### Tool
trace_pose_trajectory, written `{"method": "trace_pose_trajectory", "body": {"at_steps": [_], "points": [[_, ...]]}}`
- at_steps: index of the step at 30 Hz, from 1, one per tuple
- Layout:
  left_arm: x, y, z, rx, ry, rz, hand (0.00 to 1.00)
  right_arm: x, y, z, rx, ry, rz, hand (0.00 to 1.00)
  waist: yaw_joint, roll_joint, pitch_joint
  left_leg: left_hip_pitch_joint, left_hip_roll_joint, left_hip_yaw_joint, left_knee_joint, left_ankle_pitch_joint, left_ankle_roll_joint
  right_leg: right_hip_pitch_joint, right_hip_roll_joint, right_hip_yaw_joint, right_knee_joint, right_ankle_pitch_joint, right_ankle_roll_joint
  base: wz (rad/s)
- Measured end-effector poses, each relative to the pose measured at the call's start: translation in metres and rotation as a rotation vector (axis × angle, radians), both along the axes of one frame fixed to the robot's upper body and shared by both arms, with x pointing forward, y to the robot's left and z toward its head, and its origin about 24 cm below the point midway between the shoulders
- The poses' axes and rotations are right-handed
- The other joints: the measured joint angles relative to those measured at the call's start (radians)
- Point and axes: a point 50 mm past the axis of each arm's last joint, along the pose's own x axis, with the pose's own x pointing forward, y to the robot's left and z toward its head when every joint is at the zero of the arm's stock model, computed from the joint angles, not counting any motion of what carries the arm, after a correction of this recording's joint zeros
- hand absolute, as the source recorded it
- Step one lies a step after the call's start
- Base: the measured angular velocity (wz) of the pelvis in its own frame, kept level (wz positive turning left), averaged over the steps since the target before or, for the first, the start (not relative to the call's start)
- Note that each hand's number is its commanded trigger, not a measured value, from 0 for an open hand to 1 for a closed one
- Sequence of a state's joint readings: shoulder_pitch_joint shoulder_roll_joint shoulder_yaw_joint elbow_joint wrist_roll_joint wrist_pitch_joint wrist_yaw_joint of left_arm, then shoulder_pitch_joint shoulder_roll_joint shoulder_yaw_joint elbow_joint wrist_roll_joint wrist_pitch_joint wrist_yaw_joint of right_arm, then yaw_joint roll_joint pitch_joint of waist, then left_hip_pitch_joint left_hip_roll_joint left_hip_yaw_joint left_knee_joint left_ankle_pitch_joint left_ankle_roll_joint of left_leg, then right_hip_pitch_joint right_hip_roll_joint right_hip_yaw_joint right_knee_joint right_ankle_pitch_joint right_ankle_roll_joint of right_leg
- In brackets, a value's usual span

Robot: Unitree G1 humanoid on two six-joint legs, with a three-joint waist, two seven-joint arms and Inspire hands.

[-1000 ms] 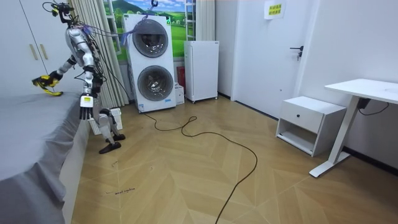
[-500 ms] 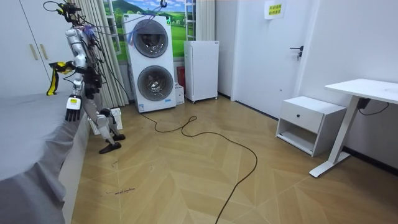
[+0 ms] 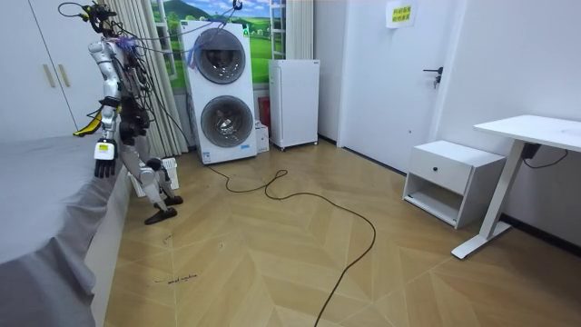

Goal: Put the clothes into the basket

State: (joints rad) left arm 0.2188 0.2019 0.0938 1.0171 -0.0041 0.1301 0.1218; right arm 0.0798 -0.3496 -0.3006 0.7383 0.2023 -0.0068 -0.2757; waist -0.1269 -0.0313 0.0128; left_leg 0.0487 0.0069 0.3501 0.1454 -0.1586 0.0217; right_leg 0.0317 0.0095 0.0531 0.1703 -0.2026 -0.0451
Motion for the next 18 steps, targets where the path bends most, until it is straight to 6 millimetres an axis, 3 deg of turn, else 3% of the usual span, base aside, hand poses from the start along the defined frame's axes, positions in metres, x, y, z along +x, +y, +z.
{"method": "trace_pose_trajectory", "body": {"at_steps": [4,6,10,12,14,18], "points": [[-0.009,-0.004,-0.003,-0.025,0.049,-0.008,0.00,-0.019,-0.001,-0.013,0.021,0.076,-0.038,1.00,-0.014,0.036,-0.0022,-0.017,0.000,0.014,-0.001,0.000,0.000,-0.039,0.002,0.050,0.007,0.009,0.005,-0.38],[-0.010,-0.005,-0.004,-0.030,0.059,-0.009,0.00,-0.019,-0.002,-0.012,0.003,0.081,-0.037,1.00,-0.028,0.055,-0.0033,-0.039,0.002,0.034,-0.001,0.000,0.000,-0.074,0.010,0.069,0.021,0.012,0.007,-0.34],[-0.012,-0.006,-0.004,-0.031,0.073,-0.021,0.00,-0.020,-0.003,-0.012,0.003,0.084,-0.046,1.00,-0.064,0.072,-0.0022,-0.082,0.006,0.046,0.000,0.000,0.000,-0.138,0.013,0.087,0.043,0.021,0.009,-0.19],[-0.009,-0.008,-0.005,-0.035,0.071,-0.030,0.00,-0.016,-0.005,-0.010,-0.001,0.063,-0.057,1.00,-0.070,0.086,-0.0013,-0.115,0.008,0.062,0.003,0.000,0.000,-0.181,0.020,0.097,0.058,0.023,0.013,-0.18],[-0.005,-0.010,-0.005,-0.037,0.071,-0.049,0.00,-0.005,-0.006,-0.009,0.006,0.049,-0.064,1.00,-0.075,0.100,0.0048,-0.146,0.009,0.062,0.006,0.000,0.001,-0.224,0.025,0.112,0.074,0.030,0.018,-0.24],[0.003,-0.018,-0.009,-0.048,0.095,-0.137,0.00,0.011,-0.006,-0.006,0.007,0.026,-0.067,1.00,-0.086,0.143,0.0073,-0.200,0.003,0.064,0.016,0.003,0.005,-0.304,0.027,0.139,0.119,0.032,0.025,-0.18]]}}
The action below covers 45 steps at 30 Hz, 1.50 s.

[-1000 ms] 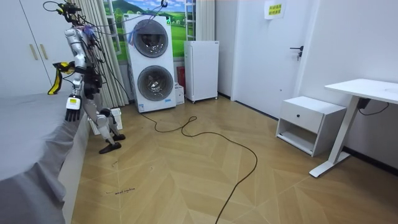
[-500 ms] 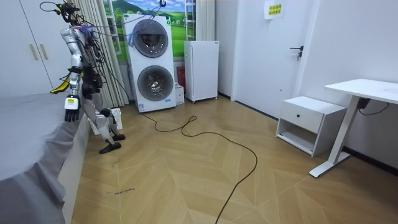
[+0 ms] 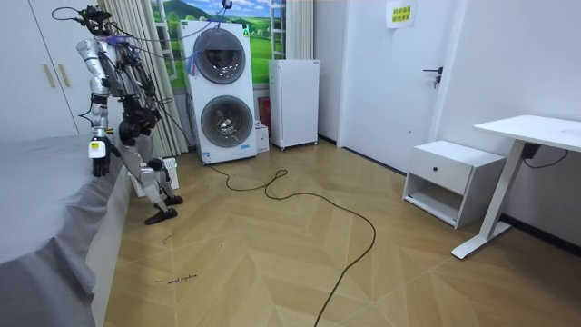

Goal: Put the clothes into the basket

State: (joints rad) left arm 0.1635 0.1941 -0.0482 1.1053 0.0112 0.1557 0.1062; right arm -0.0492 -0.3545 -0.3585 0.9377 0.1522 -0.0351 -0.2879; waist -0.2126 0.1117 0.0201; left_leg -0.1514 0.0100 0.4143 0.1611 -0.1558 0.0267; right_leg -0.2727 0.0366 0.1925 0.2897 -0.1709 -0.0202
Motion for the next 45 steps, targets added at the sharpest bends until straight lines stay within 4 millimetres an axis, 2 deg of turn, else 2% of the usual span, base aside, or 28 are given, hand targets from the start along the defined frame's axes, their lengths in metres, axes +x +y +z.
{"method": "trace_pose_trajectory", "body": {"at_steps": [1,3,6,11,13,17,18,19,20,25,33,45], "points": [[0.004,-0.002,-0.001,-0.003,0.001,-0.018,0.00,0.005,0.000,0.002,-0.005,-0.013,-0.002,1.00,-0.001,0.014,-0.0023,-0.024,-0.002,0.001,0.004,0.004,0.006,-0.030,0.000,0.003,0.012,0.002,0.003,-0.19],[0.009,-0.003,-0.001,-0.004,-0.007,-0.022,0.00,0.010,0.001,0.003,-0.001,-0.020,-0.004,1.00,-0.002,0.026,-0.0021,-0.049,-0.005,0.010,0.004,0.009,0.015,-0.067,0.001,0.015,0.035,0.002,0.004,-0.12],[0.013,-0.004,-0.001,-0.005,-0.027,0.016,0.00,0.014,0.003,0.001,0.004,-0.018,-0.017,1.00,-0.001,0.031,-0.0013,-0.075,-0.007,0.019,0.006,0.015,0.025,-0.111,0.002,0.026,0.064,-0.001,0.007,-0.09],[0.025,-0.007,-0.001,-0.002,-0.041,0.007,0.00,0.019,0.005,0.000,0.003,-0.004,-0.023,1.00,0.003,0.042,-0.0008,-0.128,-0.006,0.022,0.028,0.015,0.025,-0.162,0.001,0.022,0.092,0.000,0.008,0.00],[0.032,-0.008,0.000,-0.002,-0.053,0.000,0.00,0.030,0.007,0.004,-0.003,-0.023,-0.003,1.00,0.010,0.053,0.0004,-0.159,-0.006,0.023,0.037,0.018,0.030,-0.201,-0.003,0.023,0.116,-0.001,0.010,-0.03],[0.042,-0.010,0.000,-0.007,-0.083,-0.001,0.00,0.041,0.010,0.007,-0.007,-0.029,0.022,1.00,0.029,0.061,0.0038,-0.191,-0.008,0.024,0.043,0.022,0.037,-0.241,-0.002,0.025,0.136,-0.001,0.010,0.01],[0.043,-0.010,0.001,-0.005,-0.093,-0.003,0.00,0.045,0.011,0.009,-0.006,-0.036,0.022,0.92,0.031,0.061,0.0036,-0.199,-0.008,0.023,0.043,0.022,0.037,-0.252,-0.002,0.024,0.143,-0.002,0.010,0.05],[0.044,-0.010,0.001,0.000,-0.099,-0.003,0.00,0.047,0.011,0.010,-0.009,-0.044,0.018,0.79,0.032,0.063,0.0045,-0.206,-0.007,0.023,0.044,0.022,0.036,-0.257,-0.001,0.023,0.143,-0.002,0.009,0.04],[0.044,-0.010,0.001,0.002,-0.100,-0.003,0.00,0.048,0.011,0.011,-0.010,-0.045,0.014,0.00,0.032,0.063,0.0044,-0.208,-0.007,0.023,0.044,0.022,0.036,-0.259,-0.001,0.022,0.143,-0.002,0.009,0.00],[0.050,-0.012,0.002,0.003,-0.121,-0.026,0.00,0.046,0.003,0.014,-0.045,-0.020,0.004,0.00,0.059,0.064,0.0045,-0.223,-0.007,0.022,0.053,0.022,0.036,-0.269,-0.002,0.020,0.141,-0.002,0.008,0.02],[0.052,-0.013,0.002,0.000,-0.142,-0.049,0.00,0.041,-0.002,0.012,-0.028,-0.006,-0.038,0.00,0.078,0.063,0.0057,-0.223,-0.008,0.016,0.054,0.023,0.037,-0.266,-0.018,-0.006,0.140,-0.008,0.005,0.04],[0.055,-0.015,0.002,-0.001,-0.149,-0.088,0.00,0.040,-0.006,0.013,-0.047,0.005,-0.056,0.00,0.080,0.058,0.0092,-0.223,-0.008,-0.005,0.063,0.023,0.037,-0.256,-0.027,-0.025,0.141,-0.012,0.007,0.04]]}}
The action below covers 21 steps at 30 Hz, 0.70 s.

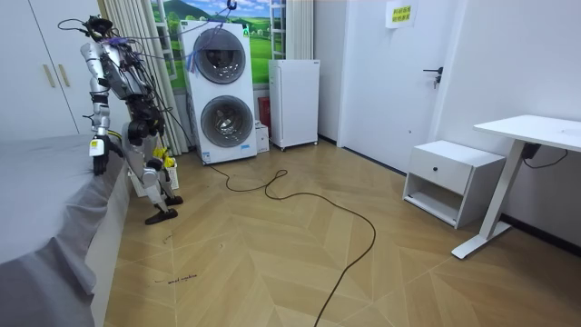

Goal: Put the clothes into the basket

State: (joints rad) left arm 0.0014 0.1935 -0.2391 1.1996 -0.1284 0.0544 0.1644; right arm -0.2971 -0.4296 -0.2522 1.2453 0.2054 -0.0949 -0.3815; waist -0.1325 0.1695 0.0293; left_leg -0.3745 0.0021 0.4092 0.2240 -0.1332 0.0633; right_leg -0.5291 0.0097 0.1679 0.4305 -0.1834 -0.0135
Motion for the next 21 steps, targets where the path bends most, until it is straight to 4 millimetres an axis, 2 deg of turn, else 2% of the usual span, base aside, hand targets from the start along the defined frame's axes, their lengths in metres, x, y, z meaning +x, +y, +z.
{"method": "trace_pose_trajectory", "body": {"at_steps": [7,17,20,21], "points": [[0.001,0.000,0.001,0.000,-0.012,-0.005,0.00,0.000,0.000,0.000,-0.006,0.001,-0.004,0.00,0.000,-0.005,0.0035,0.000,-0.001,-0.003,0.006,0.000,0.000,0.006,-0.005,-0.008,0.000,-0.003,0.001,0.04],[-0.002,0.002,0.000,0.006,-0.003,-0.017,0.00,-0.006,0.001,-0.004,-0.012,0.030,0.006,0.00,-0.001,-0.007,0.0036,0.003,0.001,-0.002,0.014,0.000,0.000,0.017,-0.008,-0.017,-0.001,-0.003,0.001,0.03],[-0.003,0.004,0.001,0.010,-0.012,-0.011,0.00,-0.015,0.001,-0.009,-0.004,0.055,0.005,0.00,0.001,-0.021,0.0038,0.017,0.001,-0.004,0.014,0.000,0.000,0.036,-0.009,-0.029,-0.004,-0.005,-0.002,0.09],[-0.004,0.007,0.001,0.014,-0.012,-0.007,0.00,-0.020,0.001,-0.012,0.002,0.066,-0.001,0.00,0.001,-0.028,0.0006,0.025,0.001,-0.005,0.014,0.000,0.000,0.049,-0.008,-0.036,-0.010,-0.007,-0.004,0.13]]}}
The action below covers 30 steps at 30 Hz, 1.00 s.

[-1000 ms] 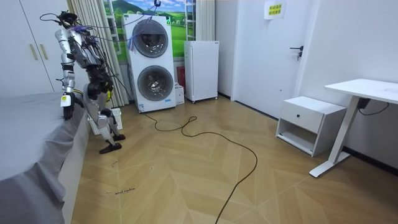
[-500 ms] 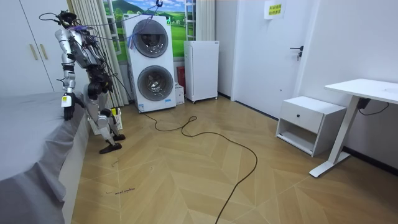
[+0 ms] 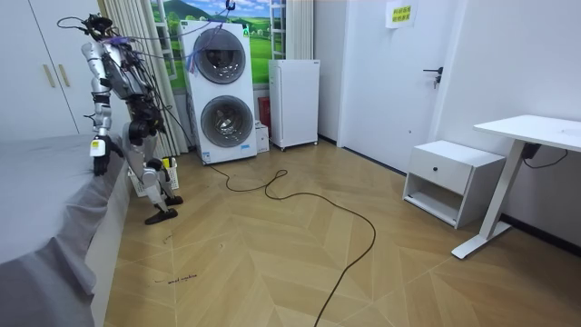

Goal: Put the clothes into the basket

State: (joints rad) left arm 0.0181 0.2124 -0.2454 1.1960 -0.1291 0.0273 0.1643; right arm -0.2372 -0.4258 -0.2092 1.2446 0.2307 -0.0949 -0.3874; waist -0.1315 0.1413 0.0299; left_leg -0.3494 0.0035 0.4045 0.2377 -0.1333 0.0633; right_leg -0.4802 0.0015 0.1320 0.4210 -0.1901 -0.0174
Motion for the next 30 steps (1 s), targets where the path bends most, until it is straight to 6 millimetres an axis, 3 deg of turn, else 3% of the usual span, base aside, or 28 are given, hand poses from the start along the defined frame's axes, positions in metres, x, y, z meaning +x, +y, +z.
{"method": "trace_pose_trajectory", "body": {"at_steps": [6,9,12,17,21,27,30], "points": [[-0.003,0.006,0.002,0.002,-0.024,0.034,0.00,-0.023,0.008,-0.017,0.047,0.048,-0.021,0.00,0.001,-0.039,-0.0044,0.067,0.006,-0.030,-0.008,0.000,0.000,0.106,0.000,-0.052,-0.055,0.002,-0.008,0.20],[-0.007,0.010,0.003,0.002,-0.040,0.066,0.00,-0.033,0.027,-0.033,0.123,0.071,-0.013,0.00,0.005,-0.067,-0.0143,0.115,0.009,-0.042,-0.025,0.000,-0.001,0.182,-0.001,-0.088,-0.103,0.007,-0.012,0.37],[-0.006,0.010,0.004,-0.005,-0.062,0.086,0.00,-0.036,0.032,-0.036,0.144,0.065,0.006,0.00,0.041,-0.087,-0.0206,0.167,0.008,-0.057,-0.053,0.001,-0.002,0.238,-0.004,-0.113,-0.133,0.009,-0.010,0.26],[-0.009,0.009,0.006,0.000,-0.077,0.053,0.00,-0.040,0.053,-0.046,0.224,0.032,0.020,0.00,0.043,-0.131,-0.0393,0.234,-0.016,-0.160,-0.070,0.001,-0.002,0.379,-0.017,-0.201,-0.220,0.011,-0.004,0.55],[-0.009,0.009,0.007,0.011,-0.099,0.061,0.00,-0.045,0.078,-0.059,0.349,0.009,0.020,0.00,0.055,-0.160,-0.0328,0.273,-0.024,-0.198,-0.077,-0.002,-0.004,0.454,-0.023,-0.247,-0.257,0.011,-0.003,0.38],[-0.013,-0.008,0.001,-0.019,-0.097,0.118,0.00,-0.057,0.107,-0.075,0.506,0.044,0.110,0.00,0.063,-0.150,-0.0258,0.321,-0.035,-0.231,-0.095,-0.009,-0.004,0.511,-0.030,-0.271,-0.272,0.006,0.003,0.16],[-0.014,-0.009,0.001,-0.026,-0.111,0.143,0.00,-0.075,0.116,-0.083,0.561,0.101,0.141,0.00,0.085,-0.154,-0.0246,0.331,-0.038,-0.245,-0.095,-0.013,-0.006,0.533,-0.031,-0.282,-0.275,0.001,0.003,0.13]]}}
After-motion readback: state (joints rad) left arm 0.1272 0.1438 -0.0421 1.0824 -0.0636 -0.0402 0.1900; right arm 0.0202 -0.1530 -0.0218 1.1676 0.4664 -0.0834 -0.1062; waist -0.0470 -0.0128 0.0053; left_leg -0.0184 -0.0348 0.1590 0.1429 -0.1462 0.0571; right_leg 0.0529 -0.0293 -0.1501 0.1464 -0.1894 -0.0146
